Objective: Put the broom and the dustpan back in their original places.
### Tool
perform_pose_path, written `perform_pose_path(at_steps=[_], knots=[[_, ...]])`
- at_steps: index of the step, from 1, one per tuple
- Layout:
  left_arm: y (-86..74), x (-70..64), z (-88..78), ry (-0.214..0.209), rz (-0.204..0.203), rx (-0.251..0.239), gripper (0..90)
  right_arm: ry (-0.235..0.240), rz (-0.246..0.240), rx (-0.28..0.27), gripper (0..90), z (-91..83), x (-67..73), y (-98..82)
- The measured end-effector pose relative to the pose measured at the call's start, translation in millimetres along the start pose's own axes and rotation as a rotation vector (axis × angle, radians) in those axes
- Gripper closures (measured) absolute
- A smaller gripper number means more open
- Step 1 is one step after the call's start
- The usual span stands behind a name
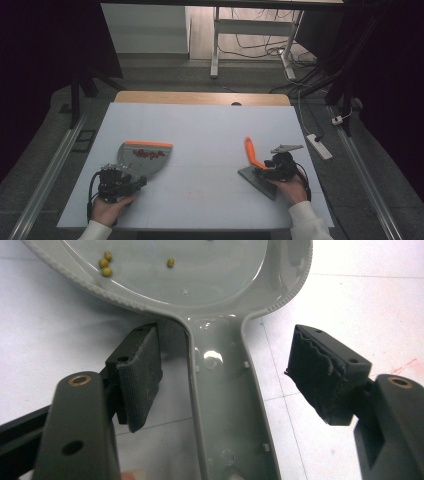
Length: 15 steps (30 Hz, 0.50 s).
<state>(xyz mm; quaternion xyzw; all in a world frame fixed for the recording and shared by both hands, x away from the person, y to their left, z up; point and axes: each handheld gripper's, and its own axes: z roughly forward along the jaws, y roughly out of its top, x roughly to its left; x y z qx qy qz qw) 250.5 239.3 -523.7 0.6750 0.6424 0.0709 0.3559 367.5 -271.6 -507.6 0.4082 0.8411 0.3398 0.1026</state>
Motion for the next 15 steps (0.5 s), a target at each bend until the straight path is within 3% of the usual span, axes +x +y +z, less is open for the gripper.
perform_pose_path(at_steps=[9, 15], knots=[[1.8, -7.8, -18.1, 0.047, 0.092, -0.067, 31.4, -0.01, -0.037, -0.069, 44.8, -12.6, 6.1, 1.3], [4.4, -17.5, -19.3, -0.019, 0.239, -0.08, 34.0, 0.016, -0.073, -0.102, 45.3, -19.0, 13.5, 0.9]])
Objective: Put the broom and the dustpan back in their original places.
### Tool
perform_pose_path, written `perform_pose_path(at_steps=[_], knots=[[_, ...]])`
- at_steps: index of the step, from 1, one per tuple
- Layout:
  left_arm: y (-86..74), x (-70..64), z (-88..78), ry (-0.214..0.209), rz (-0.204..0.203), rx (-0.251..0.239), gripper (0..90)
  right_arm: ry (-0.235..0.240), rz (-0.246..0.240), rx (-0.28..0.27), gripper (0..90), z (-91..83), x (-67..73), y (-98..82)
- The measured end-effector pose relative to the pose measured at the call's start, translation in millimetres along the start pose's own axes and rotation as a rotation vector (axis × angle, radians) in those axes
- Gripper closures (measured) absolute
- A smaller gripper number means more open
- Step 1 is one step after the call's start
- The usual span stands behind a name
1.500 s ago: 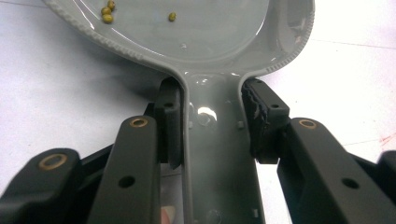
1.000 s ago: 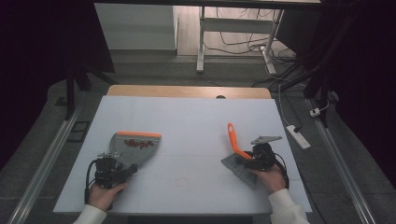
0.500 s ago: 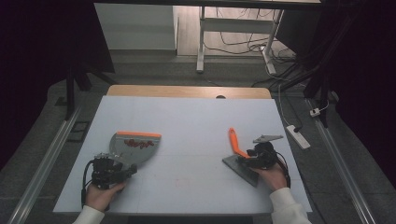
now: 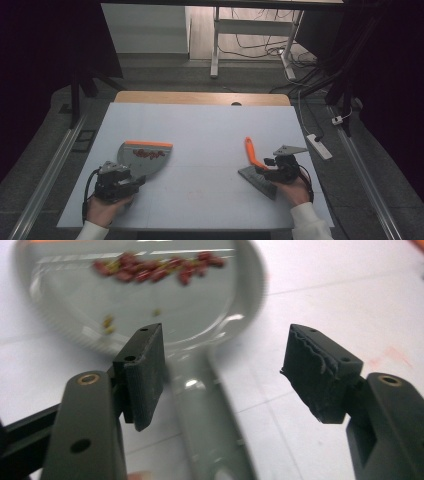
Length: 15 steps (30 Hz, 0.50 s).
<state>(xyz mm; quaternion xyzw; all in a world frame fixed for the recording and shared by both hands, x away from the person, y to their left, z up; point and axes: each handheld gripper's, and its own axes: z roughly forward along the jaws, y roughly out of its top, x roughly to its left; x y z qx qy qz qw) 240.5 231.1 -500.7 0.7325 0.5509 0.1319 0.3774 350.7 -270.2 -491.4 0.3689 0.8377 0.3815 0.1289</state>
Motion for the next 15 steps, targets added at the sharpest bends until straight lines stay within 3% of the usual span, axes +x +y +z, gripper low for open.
perform_pose_path(at_steps=[8, 15], knots=[[7.1, -3.5, 15.9, -0.107, 0.094, 0.033, 35.5, 0.033, -0.072, -0.016, 47.5, -0.4, 14.5, -3.6], [13.9, -0.8, 25.1, -0.185, 0.133, 0.04, 35.9, 0.003, -0.134, -0.035, 47.4, -1.2, 26.0, -4.4]])
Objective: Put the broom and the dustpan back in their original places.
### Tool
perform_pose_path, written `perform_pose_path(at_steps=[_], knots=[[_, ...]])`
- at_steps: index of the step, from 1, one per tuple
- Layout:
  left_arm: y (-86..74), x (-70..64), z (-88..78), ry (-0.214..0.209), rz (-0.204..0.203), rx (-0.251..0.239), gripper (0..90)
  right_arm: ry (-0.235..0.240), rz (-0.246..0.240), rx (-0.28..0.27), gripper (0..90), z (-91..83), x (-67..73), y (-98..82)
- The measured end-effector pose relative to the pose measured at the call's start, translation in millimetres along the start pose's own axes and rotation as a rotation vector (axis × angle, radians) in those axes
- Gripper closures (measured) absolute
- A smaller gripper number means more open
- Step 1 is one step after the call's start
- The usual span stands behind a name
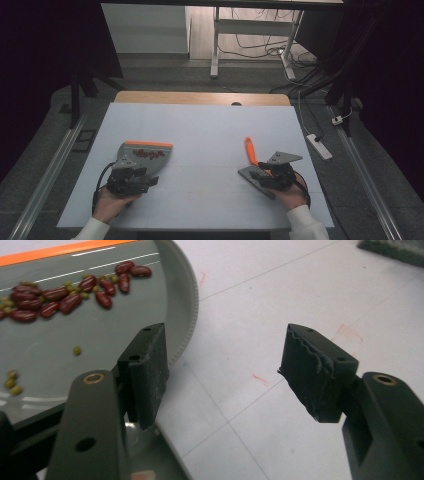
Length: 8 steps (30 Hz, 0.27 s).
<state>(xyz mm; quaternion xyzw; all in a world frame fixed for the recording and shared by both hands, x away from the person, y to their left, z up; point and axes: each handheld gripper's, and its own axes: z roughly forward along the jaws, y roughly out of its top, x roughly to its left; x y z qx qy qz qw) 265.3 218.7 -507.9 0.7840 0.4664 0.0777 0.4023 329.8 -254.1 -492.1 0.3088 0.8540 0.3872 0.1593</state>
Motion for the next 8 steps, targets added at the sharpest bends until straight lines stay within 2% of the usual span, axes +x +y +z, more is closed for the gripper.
perform_pose_path(at_steps=[8], knots=[[-0.2, 1.6, 1.4, -0.018, 0.006, 0.011, 36.0, -0.001, -0.025, -0.021, 47.4, -1.5, 3.9, 0.8]])
